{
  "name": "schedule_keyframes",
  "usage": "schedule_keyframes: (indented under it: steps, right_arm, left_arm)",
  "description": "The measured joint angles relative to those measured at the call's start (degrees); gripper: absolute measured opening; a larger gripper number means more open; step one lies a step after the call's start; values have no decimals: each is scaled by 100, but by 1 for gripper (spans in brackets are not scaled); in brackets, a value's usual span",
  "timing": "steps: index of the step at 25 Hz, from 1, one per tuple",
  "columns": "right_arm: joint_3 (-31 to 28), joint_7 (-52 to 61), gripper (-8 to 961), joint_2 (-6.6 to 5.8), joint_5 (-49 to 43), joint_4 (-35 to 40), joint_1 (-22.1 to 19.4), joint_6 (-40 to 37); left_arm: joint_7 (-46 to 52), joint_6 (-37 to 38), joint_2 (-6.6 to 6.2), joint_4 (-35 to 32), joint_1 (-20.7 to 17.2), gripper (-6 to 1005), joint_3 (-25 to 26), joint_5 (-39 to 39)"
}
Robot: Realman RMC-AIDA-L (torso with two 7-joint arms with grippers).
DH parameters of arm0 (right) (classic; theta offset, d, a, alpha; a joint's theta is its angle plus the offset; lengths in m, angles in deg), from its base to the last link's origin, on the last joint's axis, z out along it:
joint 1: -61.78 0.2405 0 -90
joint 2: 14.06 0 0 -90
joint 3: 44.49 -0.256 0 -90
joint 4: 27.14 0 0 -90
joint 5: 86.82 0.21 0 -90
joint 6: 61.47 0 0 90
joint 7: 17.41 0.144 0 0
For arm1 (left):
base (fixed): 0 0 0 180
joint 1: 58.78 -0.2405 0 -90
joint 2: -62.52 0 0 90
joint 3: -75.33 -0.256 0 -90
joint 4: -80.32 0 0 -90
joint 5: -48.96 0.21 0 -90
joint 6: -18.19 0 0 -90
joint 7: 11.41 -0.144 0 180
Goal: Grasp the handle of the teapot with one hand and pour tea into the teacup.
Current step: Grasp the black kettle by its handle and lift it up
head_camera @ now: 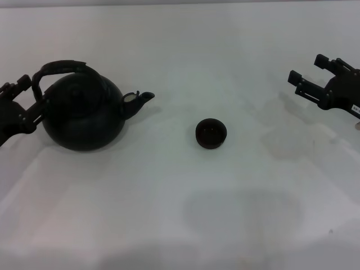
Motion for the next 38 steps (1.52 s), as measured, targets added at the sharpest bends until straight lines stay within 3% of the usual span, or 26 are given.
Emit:
schedule_keyframes:
  steps: [12, 23, 34, 38]
  right_arm:
    - [-23, -73, 845, 0, 1, -21, 0, -8]
    - [-31, -116, 845, 0, 32, -49, 0, -61]
    - [-9, -144, 845, 0, 33, -98, -8, -59]
    - [-9, -144, 845, 1, 28, -98, -9, -45]
  left_arm:
    - [25, -174, 23, 129, -9, 632, -40, 1]
    - [-200, -258, 46, 406, -89, 334, -1, -167]
    - [-405, -265, 42, 458, -230, 180, -1, -575]
    - [-394, -267, 43, 460, -247, 179, 1, -660]
